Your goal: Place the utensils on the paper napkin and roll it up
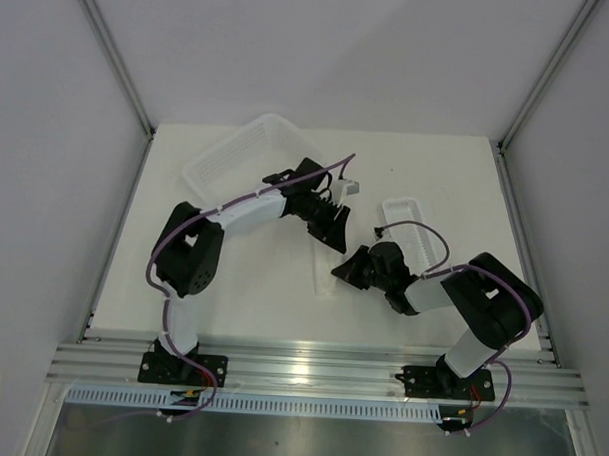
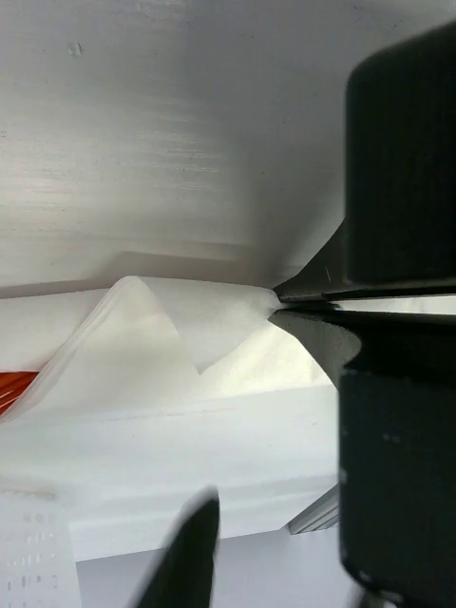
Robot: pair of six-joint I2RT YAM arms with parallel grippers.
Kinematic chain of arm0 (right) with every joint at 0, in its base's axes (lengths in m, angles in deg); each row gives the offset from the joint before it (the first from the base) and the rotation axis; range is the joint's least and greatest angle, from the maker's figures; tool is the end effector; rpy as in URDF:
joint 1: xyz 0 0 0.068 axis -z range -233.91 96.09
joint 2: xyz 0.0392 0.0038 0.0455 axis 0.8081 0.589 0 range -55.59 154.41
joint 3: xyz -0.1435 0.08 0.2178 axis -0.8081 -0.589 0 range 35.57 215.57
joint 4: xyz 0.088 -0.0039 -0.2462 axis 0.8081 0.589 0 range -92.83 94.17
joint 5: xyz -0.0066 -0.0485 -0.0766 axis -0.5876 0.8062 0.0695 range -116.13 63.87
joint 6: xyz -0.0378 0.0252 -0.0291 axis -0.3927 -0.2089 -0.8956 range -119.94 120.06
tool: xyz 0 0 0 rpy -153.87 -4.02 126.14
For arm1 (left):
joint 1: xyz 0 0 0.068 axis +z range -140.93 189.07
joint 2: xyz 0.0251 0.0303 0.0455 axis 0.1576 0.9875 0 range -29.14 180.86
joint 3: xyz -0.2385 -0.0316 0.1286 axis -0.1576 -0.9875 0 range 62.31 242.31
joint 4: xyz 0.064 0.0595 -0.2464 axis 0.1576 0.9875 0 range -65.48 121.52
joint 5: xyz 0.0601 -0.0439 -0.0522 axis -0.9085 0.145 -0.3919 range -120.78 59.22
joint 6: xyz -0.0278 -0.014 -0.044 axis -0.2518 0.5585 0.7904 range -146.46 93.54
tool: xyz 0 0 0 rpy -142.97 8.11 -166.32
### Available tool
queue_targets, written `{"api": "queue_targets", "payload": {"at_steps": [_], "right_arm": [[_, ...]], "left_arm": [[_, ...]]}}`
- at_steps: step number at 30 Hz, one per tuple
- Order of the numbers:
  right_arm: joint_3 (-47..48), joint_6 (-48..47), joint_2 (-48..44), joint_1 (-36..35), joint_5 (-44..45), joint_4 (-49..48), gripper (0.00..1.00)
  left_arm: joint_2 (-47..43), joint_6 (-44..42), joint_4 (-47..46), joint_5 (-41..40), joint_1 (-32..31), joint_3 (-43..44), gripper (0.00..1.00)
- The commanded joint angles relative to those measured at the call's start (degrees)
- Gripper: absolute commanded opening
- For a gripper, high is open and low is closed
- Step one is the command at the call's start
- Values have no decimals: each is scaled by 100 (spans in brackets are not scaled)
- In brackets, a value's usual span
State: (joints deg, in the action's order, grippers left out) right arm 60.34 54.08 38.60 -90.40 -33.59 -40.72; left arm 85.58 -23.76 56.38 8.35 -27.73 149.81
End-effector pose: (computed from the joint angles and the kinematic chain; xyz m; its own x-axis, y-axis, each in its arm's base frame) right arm 0.2182 0.1671 0.1113 -0.7962 0.4091 -0.4458 -0.0584 0.6814 0.7296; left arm 0.3293 -0.2743 0.2075 -0.7203 0.4931 -0.4878 0.6912 0.4505 -0.5651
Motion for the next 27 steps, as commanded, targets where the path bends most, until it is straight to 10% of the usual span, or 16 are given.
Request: {"api": "queue_targets", "payload": {"at_steps": [1, 16, 27], "right_arm": [[-113, -145, -6, 45, 70, 27, 0], [-429, -840, -1306, 19, 447, 54, 0], [-447, -1051, -1579, 72, 553, 247, 0]], "left_arm": [[-669, -252, 128, -28, -3, 91, 46], [-2198, -604, -135, -978, 261, -1920, 48], [-3156, -1368, 251, -1881, 305, -1754, 51]]}}
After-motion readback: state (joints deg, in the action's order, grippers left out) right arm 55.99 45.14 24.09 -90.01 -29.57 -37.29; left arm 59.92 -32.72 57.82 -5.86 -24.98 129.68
